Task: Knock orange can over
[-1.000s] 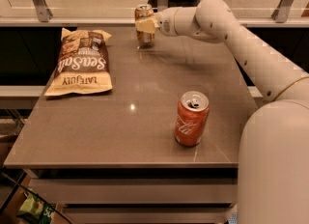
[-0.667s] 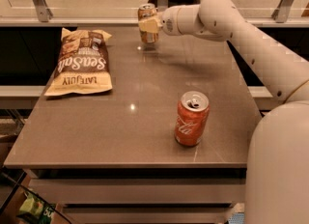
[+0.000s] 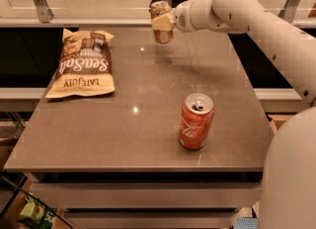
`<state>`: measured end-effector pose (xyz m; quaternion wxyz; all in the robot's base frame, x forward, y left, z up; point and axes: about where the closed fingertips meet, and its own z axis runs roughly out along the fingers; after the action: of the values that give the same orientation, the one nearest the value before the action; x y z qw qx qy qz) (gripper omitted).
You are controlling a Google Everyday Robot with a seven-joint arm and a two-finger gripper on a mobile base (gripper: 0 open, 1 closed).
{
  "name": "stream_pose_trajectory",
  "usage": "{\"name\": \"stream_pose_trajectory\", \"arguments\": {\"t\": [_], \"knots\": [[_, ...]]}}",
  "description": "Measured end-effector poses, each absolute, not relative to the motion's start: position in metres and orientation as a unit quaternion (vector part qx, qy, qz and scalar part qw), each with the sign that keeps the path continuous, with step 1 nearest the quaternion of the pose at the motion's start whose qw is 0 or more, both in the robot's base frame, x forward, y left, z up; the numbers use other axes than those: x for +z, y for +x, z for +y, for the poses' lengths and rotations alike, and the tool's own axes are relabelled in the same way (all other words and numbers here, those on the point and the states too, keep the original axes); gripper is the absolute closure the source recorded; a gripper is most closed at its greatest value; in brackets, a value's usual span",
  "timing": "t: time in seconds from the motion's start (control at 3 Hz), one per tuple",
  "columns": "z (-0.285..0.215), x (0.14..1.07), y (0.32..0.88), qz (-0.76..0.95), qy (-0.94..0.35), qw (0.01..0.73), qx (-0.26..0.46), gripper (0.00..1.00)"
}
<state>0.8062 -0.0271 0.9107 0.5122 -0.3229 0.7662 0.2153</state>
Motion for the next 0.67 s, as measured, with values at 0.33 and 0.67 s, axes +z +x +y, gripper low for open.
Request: {"name": "stream_pose_trajectory", "arguments": {"t": [0.33,0.67], "knots": [[-0.042,0.923,0.803,0.782,-0.32,0.499,0.192,1.0],[-0.054,0.931,0.804,0.798,-0.32,0.481,0.171,1.0]]}}
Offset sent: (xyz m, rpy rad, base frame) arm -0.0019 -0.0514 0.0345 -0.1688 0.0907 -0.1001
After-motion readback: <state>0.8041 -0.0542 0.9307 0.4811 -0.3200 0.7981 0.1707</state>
